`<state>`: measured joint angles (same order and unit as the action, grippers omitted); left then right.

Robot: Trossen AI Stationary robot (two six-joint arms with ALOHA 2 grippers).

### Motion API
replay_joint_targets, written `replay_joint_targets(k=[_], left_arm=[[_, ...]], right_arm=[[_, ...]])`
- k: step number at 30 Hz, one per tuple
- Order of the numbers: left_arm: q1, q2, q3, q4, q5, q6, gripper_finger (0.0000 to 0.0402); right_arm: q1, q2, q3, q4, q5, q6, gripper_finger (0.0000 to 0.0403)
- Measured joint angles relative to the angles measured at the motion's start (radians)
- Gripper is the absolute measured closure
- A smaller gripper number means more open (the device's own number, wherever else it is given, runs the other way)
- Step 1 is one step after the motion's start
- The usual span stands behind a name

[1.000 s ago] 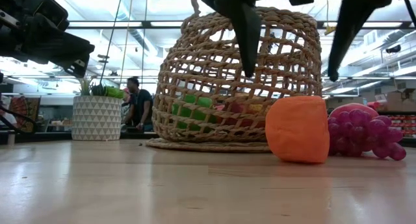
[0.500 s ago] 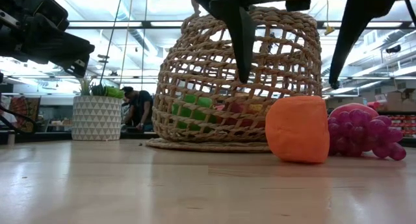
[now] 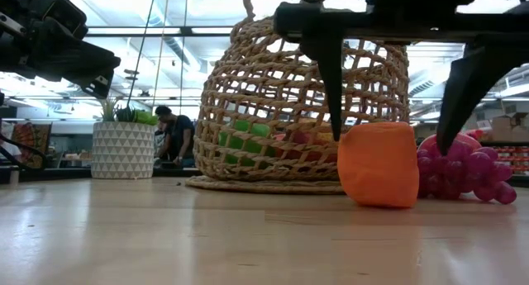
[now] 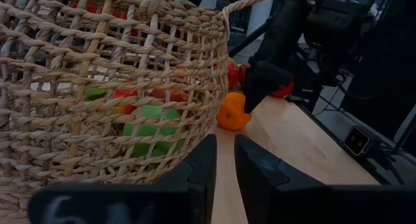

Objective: Build produce basket
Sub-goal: Put the orange into the woven basket

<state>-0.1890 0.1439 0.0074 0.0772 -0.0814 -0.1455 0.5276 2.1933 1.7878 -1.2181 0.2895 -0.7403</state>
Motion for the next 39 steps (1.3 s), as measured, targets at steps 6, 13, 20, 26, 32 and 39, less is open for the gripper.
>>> replay_joint_targets(k=[6,13,20,26,32,39], left_arm=[[0.000,0.000,0.000,0.000,0.000,0.000,0.0344],[0.000,0.000,0.000,0.000,0.000,0.000,0.0338],[0.000,0.000,0.000,0.000,0.000,0.000,0.0346],[0.000,0.000,0.000,0.000,0.000,0.000,0.0342],[0.000,0.000,0.000,0.000,0.000,0.000,0.0339],[0.000,0.000,0.000,0.000,0.000,0.000,0.0344]], right_arm=[[-0.031,0.000,0.000,0.026,0.002,-0.001,0.0039],[-0.057,-0.001,-0.059,0.040,-0.037,-0.024,0.0039],[-0.057,-0.001,-0.135,0.091,-0.023,-0.045,0.0044],[-0.053,-0.001,-0.149,0.097,-0.021,-0.040,0.0085],[-0.039,-0.001,-0.148,0.092,-0.018,0.000,0.0131],[-0.004,-0.017,-0.069,-0.061,-0.029,0.170,0.0119]])
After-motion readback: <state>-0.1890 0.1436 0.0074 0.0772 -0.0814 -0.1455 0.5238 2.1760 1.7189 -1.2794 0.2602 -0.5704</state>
